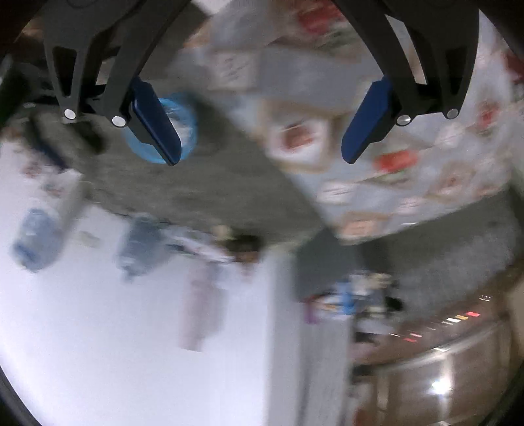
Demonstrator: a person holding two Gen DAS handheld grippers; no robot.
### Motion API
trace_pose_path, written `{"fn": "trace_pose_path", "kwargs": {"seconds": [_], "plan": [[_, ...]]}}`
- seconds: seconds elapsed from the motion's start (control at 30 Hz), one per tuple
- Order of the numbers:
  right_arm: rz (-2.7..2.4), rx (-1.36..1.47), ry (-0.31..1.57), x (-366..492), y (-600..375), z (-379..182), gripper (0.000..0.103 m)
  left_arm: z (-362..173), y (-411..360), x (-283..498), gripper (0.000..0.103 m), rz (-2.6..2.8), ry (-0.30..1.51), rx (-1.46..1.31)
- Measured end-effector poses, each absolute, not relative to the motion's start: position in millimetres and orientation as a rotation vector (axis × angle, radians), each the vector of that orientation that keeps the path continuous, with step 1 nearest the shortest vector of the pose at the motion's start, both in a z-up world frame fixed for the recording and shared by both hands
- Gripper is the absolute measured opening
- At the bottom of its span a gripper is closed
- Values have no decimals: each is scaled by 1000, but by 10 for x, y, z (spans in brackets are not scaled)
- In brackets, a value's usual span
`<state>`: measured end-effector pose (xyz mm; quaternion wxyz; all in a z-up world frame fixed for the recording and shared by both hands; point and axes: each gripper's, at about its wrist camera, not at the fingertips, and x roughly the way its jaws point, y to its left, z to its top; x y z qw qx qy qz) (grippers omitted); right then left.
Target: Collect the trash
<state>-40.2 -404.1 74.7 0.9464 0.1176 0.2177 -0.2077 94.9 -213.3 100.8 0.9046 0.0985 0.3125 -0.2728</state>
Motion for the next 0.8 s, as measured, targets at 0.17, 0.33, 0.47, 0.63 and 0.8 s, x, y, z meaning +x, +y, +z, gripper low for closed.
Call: {"fn": "trace_pose_path", "kwargs": {"seconds": [0.17,0.33,0.47,0.63,0.8], "plan": [[-376,125,524,-456,-3550,817,96,911,-1473,597,94,-340,586,159],[-334,63,649,-467,-3290,644,96,671,-1122,343,94,-188,634,146],[-336,34,728,-465,-3204,494,96,364,-966,261,94,-113,731,124],[-387,15,788,-439,-3197,337,96,56,-887,216,94,-98,834,130],[-413,10,831,-474,-3245,241,96,-68,-882,229,94,-101,880,131]]}}
